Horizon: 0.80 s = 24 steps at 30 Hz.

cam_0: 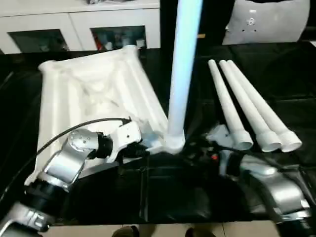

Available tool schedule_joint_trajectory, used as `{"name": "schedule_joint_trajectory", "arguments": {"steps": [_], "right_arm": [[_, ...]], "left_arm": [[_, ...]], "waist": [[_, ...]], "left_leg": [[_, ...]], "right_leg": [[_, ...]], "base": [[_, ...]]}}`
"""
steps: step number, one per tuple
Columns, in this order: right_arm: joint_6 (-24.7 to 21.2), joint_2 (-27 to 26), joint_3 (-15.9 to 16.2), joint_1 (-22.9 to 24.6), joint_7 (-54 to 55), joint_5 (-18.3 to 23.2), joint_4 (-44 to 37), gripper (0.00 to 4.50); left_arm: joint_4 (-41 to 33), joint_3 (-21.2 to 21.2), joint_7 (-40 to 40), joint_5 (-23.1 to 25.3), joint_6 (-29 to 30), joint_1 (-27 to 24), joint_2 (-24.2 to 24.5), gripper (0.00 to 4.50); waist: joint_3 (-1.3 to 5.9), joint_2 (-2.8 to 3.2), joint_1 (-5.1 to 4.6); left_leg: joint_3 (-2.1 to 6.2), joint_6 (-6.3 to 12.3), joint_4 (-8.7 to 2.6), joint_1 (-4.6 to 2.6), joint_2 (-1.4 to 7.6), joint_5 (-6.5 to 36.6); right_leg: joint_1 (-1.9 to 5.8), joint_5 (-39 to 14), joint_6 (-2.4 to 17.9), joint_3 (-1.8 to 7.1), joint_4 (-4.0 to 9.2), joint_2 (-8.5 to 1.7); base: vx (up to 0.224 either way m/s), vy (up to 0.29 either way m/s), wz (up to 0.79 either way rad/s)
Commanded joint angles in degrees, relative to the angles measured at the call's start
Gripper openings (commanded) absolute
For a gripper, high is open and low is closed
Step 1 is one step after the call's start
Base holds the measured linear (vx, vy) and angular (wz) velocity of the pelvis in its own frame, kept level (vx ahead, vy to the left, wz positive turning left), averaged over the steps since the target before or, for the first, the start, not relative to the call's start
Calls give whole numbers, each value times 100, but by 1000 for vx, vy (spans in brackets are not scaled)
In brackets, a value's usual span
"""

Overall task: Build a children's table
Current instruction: Rotate leg to tighten

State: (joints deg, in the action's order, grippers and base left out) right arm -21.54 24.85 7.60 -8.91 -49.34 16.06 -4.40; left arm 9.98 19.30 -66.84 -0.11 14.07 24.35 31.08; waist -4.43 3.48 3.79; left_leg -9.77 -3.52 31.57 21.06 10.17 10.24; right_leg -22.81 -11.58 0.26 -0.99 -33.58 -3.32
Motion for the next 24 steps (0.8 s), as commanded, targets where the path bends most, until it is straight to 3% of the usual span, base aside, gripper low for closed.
{"name": "schedule_joint_trajectory", "arguments": {"steps": [1, 6, 7, 11, 14, 20, 24], "right_arm": [[37, 52, -89, -33, -226, 161, -110, 449], [3, 370, 67, -189, -852, 277, -123, 449], [4, 408, 99, -205, -895, 276, -123, 449], [210, 566, 493, -468, -1128, -91, 191, 449], [386, 457, 563, -658, -1160, -212, 513, 449], [443, 395, 623, -836, -1405, -129, 779, 449], [429, 377, 671, -950, -1523, -69, 899, 422]], "left_arm": [[108, 448, -459, 62, -170, -68, 42, 0], [459, 597, -847, 28, -704, 91, 85, 0], [529, 604, -891, 29, -784, 117, 80, 0], [717, 687, -1111, 106, -1067, 221, 102, 0], [756, 721, -1213, 134, -1192, 261, 103, 0], [877, 746, -1263, 185, -1366, 328, 92, 0], [985, 775, -1270, 217, -1462, 374, 89, 0]], "waist": [[377, 17, 1], [368, -23, 48], [353, -10, 73], [363, -28, 99], [388, -31, 92], [419, -35, 119], [403, -44, 113]], "left_leg": [[45, 385, -239, -67, 244, 717], [38, 315, -230, -70, 253, 1002], [40, 272, -239, -71, 250, 1108], [43, 168, -236, -82, 252, 1186], [44, 149, -217, -72, 245, 1074], [36, 353, -160, -37, 235, 705], [33, 340, -164, -35, 228, 838]], "right_leg": [[299, 209, 1482, 170, 264, -349], [295, -306, 1483, 187, 285, -375], [282, -640, 1428, 186, 304, -385], [262, -988, 1335, 202, 316, -398], [263, -844, 1361, 201, 288, -398], [288, -106, 1501, 176, 211, -374], [284, -388, 1503, 172, 227, -376]], "base": [[0, 0, 0], [0, 0, 0], [0, 0, 0], [0, 0, 0], [0, 0, 0], [0, 0, 0], [0, 0, 0]]}}
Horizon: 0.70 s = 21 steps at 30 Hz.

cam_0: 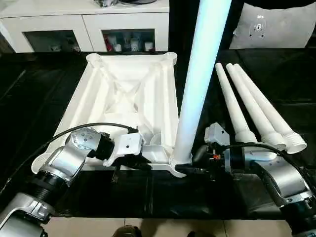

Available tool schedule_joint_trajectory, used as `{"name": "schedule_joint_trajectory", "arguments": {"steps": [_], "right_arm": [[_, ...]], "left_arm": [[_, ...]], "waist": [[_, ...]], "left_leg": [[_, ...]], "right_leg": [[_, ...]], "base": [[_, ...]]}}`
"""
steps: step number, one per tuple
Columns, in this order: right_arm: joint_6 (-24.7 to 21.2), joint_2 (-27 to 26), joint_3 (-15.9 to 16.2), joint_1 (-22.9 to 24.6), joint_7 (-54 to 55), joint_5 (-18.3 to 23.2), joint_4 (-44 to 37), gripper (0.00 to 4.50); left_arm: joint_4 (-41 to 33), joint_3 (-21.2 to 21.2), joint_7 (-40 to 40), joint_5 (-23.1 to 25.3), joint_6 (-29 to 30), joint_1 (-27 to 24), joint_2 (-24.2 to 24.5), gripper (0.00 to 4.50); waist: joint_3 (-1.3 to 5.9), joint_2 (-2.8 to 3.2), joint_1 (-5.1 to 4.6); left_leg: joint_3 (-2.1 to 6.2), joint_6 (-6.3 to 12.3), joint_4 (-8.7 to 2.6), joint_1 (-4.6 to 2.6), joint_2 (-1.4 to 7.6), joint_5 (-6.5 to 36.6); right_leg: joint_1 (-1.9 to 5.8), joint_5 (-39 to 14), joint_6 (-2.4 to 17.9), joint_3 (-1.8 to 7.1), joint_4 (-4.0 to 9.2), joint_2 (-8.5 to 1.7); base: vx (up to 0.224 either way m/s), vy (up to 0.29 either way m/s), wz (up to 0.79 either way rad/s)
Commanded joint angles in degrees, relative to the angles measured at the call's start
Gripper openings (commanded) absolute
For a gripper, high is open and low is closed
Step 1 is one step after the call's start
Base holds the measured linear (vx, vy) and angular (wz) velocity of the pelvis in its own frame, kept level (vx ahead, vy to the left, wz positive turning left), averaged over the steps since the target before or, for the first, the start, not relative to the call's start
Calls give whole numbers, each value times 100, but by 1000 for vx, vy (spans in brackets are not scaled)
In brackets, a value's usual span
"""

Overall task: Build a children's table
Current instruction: Rotate leg to tighten

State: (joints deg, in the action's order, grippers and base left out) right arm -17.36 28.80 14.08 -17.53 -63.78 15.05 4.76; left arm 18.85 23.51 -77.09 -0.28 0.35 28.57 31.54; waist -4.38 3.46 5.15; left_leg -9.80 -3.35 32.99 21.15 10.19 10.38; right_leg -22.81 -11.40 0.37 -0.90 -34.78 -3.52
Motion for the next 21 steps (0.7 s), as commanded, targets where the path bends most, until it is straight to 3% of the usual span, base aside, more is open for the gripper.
{"name": "schedule_joint_trajectory", "arguments": {"steps": [1, 5, 12, 16, 21], "right_arm": [[-10, -34, 42, -143, -140, 66, 29, 412], [8, -61, 112, -267, -337, 86, 193, 373], [126, -104, 170, -392, -483, 47, 407, 314], [156, -123, 215, -448, -573, 5, 518, 285], [148, -165, 284, -459, -647, -7, 581, 277]], "left_arm": [[133, 366, -239, 247, -113, -31, 37, 0], [204, 369, -273, 282, -192, -9, 27, 0], [317, 374, -280, 304, -312, 7, 29, 0], [366, 380, -280, 322, -356, 9, 40, 0], [373, 355, -278, 319, -365, -26, 82, 0]], "waist": [[386, -45, -25], [355, -47, -30], [368, -59, -28], [341, -61, -33], [308, -44, -36]], "left_leg": [[36, 306, -308, -41, 228, 883], [42, 164, -336, -70, 246, 1181], [38, 227, -316, -46, 236, 973], [39, 187, -338, -57, 244, 1131], [41, 191, -352, -56, 250, 1145]], "right_leg": [[279, -508, 1484, 165, 356, -359], [250, -1150, 1354, 182, 403, -368], [256, -714, 1422, 173, 360, -354], [240, -1078, 1365, 180, 396, -365], [224, -1070, 1358, 185, 401, -366]], "base": [[0, 0, 0], [0, 0, 0], [0, 0, 0], [0, 0, 0], [0, 0, 0]]}}
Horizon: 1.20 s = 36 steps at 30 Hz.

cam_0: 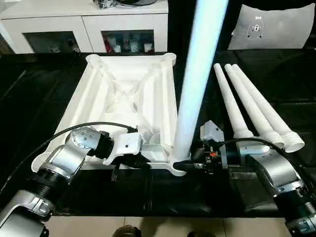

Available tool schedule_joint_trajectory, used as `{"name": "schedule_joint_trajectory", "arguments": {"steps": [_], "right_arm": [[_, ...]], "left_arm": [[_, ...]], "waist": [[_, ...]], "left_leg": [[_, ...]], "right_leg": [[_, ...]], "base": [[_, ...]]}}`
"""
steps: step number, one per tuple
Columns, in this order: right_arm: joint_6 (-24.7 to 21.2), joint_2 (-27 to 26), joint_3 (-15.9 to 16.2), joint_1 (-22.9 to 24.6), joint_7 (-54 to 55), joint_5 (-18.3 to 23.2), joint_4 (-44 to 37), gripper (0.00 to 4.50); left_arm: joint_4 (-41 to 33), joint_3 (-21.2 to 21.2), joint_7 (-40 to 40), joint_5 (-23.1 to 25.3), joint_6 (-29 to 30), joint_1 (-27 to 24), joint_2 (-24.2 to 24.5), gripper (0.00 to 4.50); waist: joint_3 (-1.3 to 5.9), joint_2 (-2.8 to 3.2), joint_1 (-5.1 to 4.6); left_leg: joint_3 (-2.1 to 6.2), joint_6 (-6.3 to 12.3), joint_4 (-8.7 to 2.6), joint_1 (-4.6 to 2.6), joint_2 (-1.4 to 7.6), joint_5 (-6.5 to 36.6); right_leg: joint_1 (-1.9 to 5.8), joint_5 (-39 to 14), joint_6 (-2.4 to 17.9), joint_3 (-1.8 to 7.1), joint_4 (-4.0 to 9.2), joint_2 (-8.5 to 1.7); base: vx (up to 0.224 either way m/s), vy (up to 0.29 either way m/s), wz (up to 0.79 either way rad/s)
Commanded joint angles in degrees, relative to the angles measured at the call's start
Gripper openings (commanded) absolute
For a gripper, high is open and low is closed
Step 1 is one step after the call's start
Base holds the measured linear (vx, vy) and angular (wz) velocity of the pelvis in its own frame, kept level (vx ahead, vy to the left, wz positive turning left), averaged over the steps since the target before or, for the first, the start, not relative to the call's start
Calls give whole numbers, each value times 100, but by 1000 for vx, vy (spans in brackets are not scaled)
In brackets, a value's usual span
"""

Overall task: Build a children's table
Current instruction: Rotate leg to tighten

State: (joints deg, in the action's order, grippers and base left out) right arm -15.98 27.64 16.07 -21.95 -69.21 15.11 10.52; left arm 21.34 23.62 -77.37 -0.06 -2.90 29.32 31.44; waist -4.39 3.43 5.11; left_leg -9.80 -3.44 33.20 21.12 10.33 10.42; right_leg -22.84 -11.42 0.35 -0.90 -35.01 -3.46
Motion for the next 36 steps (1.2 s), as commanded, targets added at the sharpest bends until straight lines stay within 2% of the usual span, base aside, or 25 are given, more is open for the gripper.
{"name": "schedule_joint_trajectory", "arguments": {"steps": [1, 4, 5, 7, 8, 9, 10, 12, 13, 14, 15, 16, 17, 18, 19, 21, 22, 25, 26, 27, 30, 33, 34, 36], "right_arm": [[-18, -52, 90, 12, -113, 3, -25, 276], [-62, -59, 94, 62, -108, 26, -79, 275], [-301, -190, 9, 281, 227, 112, -276, 274], [-416, -274, -50, 384, 430, 153, -355, 274], [-492, -545, -168, 615, 1083, 59, -461, 274], [-494, -564, -174, 627, 1122, 52, -464, 274], [-510, -682, -213, 704, 1365, 5, -486, 274], [-585, -955, -296, 826, 1855, -57, -503, 274], [-589, -970, -300, 830, 1879, -60, -502, 274], [-678, -1311, -359, 924, 2412, -135, -502, 274], [-678, -1311, -359, 924, 2412, -135, -502, 274], [-757, -1604, -409, 972, 2838, -215, -492, 274], [-787, -1883, -448, 961, 3231, -301, -427, 273], [-794, -1949, -458, 956, 3328, -323, -410, 273], [-845, -2457, -563, 870, 4081, -467, -256, 273], [-860, -2627, -610, 822, 4346, -492, -194, 273], [-865, -2891, -663, 728, 4758, -566, -96, 273], [-774, -3099, -651, 630, 5079, -708, -6, 273], [-625, -3156, -609, 610, 5063, -752, -3, 308], [-566, -3147, -609, 624, 5053, -772, -23, 308], [-525, -3152, -653, 680, 5054, -829, -78, 347], [-505, -2955, -751, 829, 4840, -739, -267, 374], [-477, -2887, -782, 862, 4783, -720, -315, 374], [-442, -2750, -867, 918, 4630, -634, -421, 394]], "left_arm": [[120, 330, -224, 294, -8, -107, 88, 0], [110, 296, -164, 280, 54, -117, 71, 0], [-41, 90, 218, 174, 520, -152, -74, 0], [-125, -17, 418, 116, 764, -168, -155, 0], [-433, -220, 873, 14, 1280, -237, -355, 0], [-452, -228, 901, 12, 1307, -242, -368, 0], [-569, -284, 1071, -4, 1476, -273, -449, 0], [-804, -392, 1433, -30, 1852, -337, -645, 0], [-815, -398, 1452, -32, 1872, -340, -656, 0], [-1086, -492, 1875, -5, 2307, -405, -911, 0], [-1086, -492, 1875, -5, 2307, -405, -911, 0], [-1300, -561, 2224, 63, 2670, -459, -1141, 0], [-1446, -607, 2549, 167, 2941, -483, -1359, 0], [-1482, -617, 2627, 191, 3007, -488, -1411, 0], [-1734, -676, 3199, 377, 3484, -507, -1812, 0], [-1815, -673, 3403, 437, 3634, -500, -1935, 0], [-1966, -627, 3663, 506, 3861, -500, -2127, 0], [-2121, -548, 3812, 555, 4019, -520, -2299, 0], [-2236, -428, 3779, 617, 4076, -548, -2305, 0], [-2259, -397, 3726, 646, 4064, -562, -2252, 0], [-2343, -366, 3646, 701, 4131, -604, -2137, 0], [-2349, -379, 3339, 666, 4007, -662, -1725, 0], [-2357, -397, 3265, 632, 3996, -675, -1625, 0], [-2337, -398, 3058, 576, 3891, -684, -1412, 0]], "waist": [[309, -45, -35], [294, -42, -39], [260, -45, -45], [228, -52, -38], [210, -66, -50], [185, -78, -71], [158, -64, -84], [116, -80, -118], [110, -73, -138], [97, -83, -177], [74, -79, -202], [63, -90, -238], [60, -80, -281], [57, -75, -330], [49, -66, -369], [61, -67, -392], [61, -60, -421], [47, -59, -451], [56, -77, -450], [62, -71, -449], [93, -60, -447], [133, -32, -437], [154, -33, -448], [166, -23, -440]], "left_leg": [[40, 195, -375, -51, 234, 1161], [44, 162, -392, -61, 238, 1270], [42, 153, -404, -54, 239, 1305], [50, 116, -435, -77, 248, 1464], [55, 108, -449, -68, 240, 1530], [49, 63, -473, -63, 258, 1555], [73, -26, -485, -94, 232, 1851], [101, -83, -520, -98, 222, 2068], [105, -118, -527, -105, 230, 2137], [121, -142, -529, -117, 217, 2272], [136, -168, -546, -104, 227, 2295], [155, -148, -553, -89, 203, 2378], [169, -166, -577, -75, 210, 2367], [171, -164, -594, -70, 210, 2346], [163, -175, -604, -75, 206, 2334], [187, -156, -614, -50, 192, 2277], [177, -134, -636, -22, 197, 2176], [146, -109, -622, -46, 193, 2243], [145, -98, -616, -50, 192, 2234], [145, -90, -617, -43, 198, 2213], [113, 2, -595, -6, 204, 1804], [88, 68, -560, -10, 194, 1539], [83, 91, -539, 5, 192, 1305], [67, 146, -513, 4, 190, 1021]], "right_leg": [[229, -1085, 1355, 184, 428, -365], [221, -1256, 1322, 190, 447, -370], [207, -1296, 1312, 194, 453, -366], [183, -1587, 1255, 208, 487, -375], [183, -1738, 1217, 202, 502, -372], [173, -1804, 1185, 219, 506, -377], [133, -2436, 1031, 213, 567, -387], [99, -2945, 814, 214, 617, -386], [84, -3018, 776, 223, 616, -386], [64, -3268, 689, 223, 655, -396], [58, -3294, 677, 224, 650, -405], [56, -3493, 580, 203, 687, -400], [59, -3476, 546, 196, 681, -402], [60, -3398, 527, 192, 698, -399], [38, -3299, 548, 193, 716, -387], [78, -3228, 539, 167, 717, -393], [80, -2871, 571, 170, 710, -372], [42, -2576, 627, 194, 727, -353], [50, -2518, 631, 194, 724, -354], [58, -2420, 649, 199, 709, -358], [114, -1614, 823, 204, 650, -344], [149, -1201, 966, 197, 617, -341], [183, -839, 1066, 196, 573, -338], [204, -320, 1204, 182, 537, -323]], "base": [[0, 0, 0], [0, 0, 0], [0, 0, 0], [0, 0, 0], [0, 0, 0], [0, 0, 0], [0, 0, 0], [0, 0, 0], [0, 0, 0], [0, 0, 0], [0, 0, 0], [0, 0, 0], [0, 0, 0], [0, 0, 0], [0, 0, 0], [0, 0, 0], [0, 0, 0], [0, 0, 0], [0, 0, 0], [0, 0, 0], [27, -8, 1], [40, -14, 1], [63, -28, 1], [58, -29, 0]]}}
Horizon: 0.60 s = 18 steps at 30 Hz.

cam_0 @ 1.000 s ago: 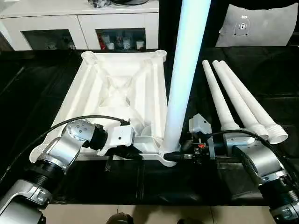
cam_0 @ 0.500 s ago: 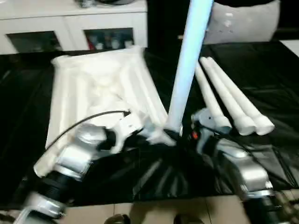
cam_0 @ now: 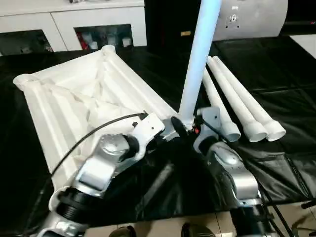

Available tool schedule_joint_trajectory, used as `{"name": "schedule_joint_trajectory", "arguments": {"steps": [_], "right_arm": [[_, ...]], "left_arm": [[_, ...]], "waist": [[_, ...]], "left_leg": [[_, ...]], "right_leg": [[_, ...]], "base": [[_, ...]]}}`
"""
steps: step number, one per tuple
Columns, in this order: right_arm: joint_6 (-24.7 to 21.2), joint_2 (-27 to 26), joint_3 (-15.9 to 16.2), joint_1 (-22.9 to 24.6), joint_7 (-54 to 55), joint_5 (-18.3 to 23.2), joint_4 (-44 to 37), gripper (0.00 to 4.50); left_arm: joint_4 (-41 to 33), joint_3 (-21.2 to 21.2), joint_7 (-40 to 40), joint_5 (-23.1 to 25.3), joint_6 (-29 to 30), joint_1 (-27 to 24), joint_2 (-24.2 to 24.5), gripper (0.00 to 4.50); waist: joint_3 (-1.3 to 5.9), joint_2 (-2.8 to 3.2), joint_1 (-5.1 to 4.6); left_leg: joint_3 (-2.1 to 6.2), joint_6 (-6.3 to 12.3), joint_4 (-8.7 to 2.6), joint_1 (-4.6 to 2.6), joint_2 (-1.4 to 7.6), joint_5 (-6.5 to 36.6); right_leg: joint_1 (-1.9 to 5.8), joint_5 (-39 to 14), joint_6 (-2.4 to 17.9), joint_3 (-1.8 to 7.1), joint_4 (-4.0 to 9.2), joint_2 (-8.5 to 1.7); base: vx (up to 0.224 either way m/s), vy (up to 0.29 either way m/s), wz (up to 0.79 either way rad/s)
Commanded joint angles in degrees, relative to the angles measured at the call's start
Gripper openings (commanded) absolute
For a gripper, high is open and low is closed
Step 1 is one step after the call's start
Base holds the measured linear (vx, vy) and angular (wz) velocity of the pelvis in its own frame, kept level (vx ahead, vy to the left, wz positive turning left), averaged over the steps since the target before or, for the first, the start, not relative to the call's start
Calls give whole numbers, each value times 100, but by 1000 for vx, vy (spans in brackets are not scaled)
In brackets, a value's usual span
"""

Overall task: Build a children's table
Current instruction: Rotate leg to tighten

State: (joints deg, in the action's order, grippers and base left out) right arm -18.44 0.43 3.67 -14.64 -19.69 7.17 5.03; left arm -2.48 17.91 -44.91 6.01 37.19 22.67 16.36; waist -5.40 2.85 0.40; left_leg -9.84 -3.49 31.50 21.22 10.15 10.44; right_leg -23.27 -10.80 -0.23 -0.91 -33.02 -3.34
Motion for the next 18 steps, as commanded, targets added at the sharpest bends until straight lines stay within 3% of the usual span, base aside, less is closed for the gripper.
{"name": "schedule_joint_trajectory", "arguments": {"steps": [1, 4, 8, 15, 18], "right_arm": [[-152, 110, 306, 231, -495, 240, 39, 403], [-83, 358, 205, 305, -804, 362, -111, 423], [-66, 929, 52, 452, -1718, 713, -457, 442], [-180, 1928, 101, 500, -3119, 1138, -659, 442], [-154, 2280, 224, 377, -3586, 1140, -614, 442]], "left_arm": [[108, 147, -339, -62, -209, -12, 248, 0], [232, 102, -614, -125, -390, 16, 467, 0], [603, 129, -1162, -240, -953, 176, 841, 0], [1131, 369, -2084, -392, -1909, 414, 1245, 0], [1330, 518, -2531, -420, -2263, 484, 1408, 0]], "waist": [[274, 48, 41], [267, 51, 45], [258, 61, 73], [282, 71, 188], [294, 59, 217]], "left_leg": [[69, 185, -332, -4, 203, 921], [60, 221, -326, -16, 210, 966], [57, 270, -329, -40, 220, 1075], [42, 486, -272, -58, 225, 734], [48, 530, -261, -49, 227, 684]], "right_leg": [[275, -151, 1330, 173, 312, -335], [289, -125, 1426, 163, 310, -342], [295, -480, 1423, 170, 326, -344], [306, -57, 1591, 173, 273, -354], [318, 7, 1669, 164, 252, -366]], "base": [[0, 0, 0], [0, 0, 0], [0, 0, 0], [0, 0, 0], [0, 0, 0]]}}
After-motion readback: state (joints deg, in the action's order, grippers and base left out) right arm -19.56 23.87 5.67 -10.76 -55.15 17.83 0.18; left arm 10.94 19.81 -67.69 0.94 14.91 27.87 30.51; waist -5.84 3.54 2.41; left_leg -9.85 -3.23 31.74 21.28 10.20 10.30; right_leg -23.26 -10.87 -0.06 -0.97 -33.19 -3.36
